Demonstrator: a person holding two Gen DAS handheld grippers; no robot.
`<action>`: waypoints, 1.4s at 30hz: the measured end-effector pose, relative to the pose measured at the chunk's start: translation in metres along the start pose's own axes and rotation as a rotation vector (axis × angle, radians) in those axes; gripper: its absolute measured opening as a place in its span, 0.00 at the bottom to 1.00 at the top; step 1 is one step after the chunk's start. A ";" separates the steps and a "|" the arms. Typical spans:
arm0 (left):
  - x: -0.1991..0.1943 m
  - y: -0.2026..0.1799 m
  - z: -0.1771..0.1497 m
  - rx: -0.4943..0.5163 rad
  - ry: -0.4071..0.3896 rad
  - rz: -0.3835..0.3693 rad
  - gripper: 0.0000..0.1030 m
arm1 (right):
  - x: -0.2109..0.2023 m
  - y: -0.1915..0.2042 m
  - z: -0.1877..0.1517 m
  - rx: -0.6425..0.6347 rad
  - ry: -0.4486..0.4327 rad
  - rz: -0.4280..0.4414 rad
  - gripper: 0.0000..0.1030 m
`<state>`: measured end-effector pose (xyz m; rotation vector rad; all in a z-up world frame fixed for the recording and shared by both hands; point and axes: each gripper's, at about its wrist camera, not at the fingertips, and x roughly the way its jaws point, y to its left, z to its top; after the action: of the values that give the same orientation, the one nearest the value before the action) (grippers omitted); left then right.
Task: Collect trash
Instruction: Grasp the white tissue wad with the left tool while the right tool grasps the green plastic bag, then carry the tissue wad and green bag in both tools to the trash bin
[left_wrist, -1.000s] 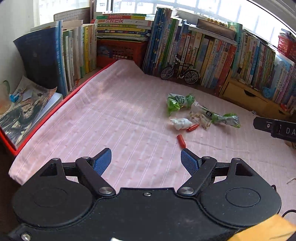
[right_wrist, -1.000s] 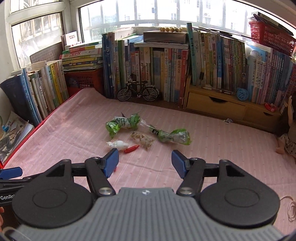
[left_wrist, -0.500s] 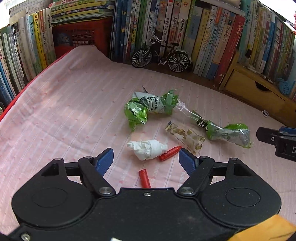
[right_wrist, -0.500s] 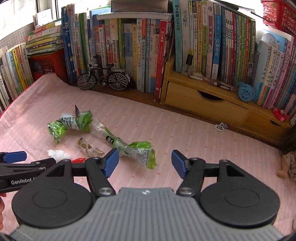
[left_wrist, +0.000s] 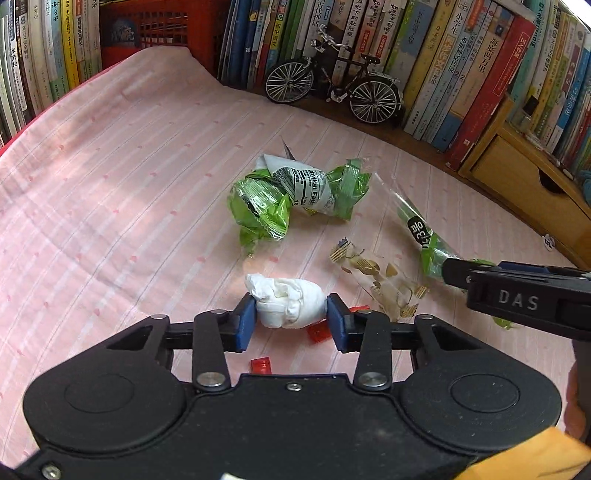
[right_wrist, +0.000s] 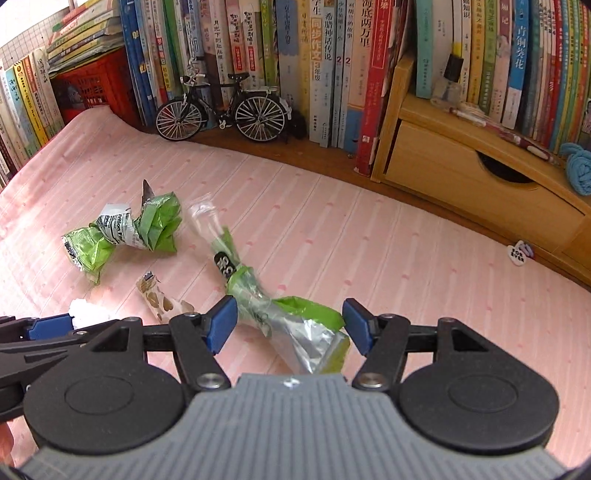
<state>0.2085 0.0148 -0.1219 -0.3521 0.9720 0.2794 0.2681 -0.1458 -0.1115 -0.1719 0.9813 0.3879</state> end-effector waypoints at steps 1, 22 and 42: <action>-0.002 0.000 -0.001 0.000 -0.005 -0.001 0.35 | 0.004 0.000 -0.001 0.005 0.011 0.005 0.73; -0.051 -0.006 0.000 -0.014 -0.076 -0.042 0.32 | -0.044 -0.017 -0.024 0.169 -0.022 0.074 0.26; -0.195 0.058 -0.097 -0.012 -0.097 -0.018 0.32 | -0.161 0.059 -0.103 0.205 -0.038 0.151 0.26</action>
<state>0.0089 0.0126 -0.0178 -0.3548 0.8722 0.2838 0.0855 -0.1628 -0.0312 0.0950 0.9930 0.4243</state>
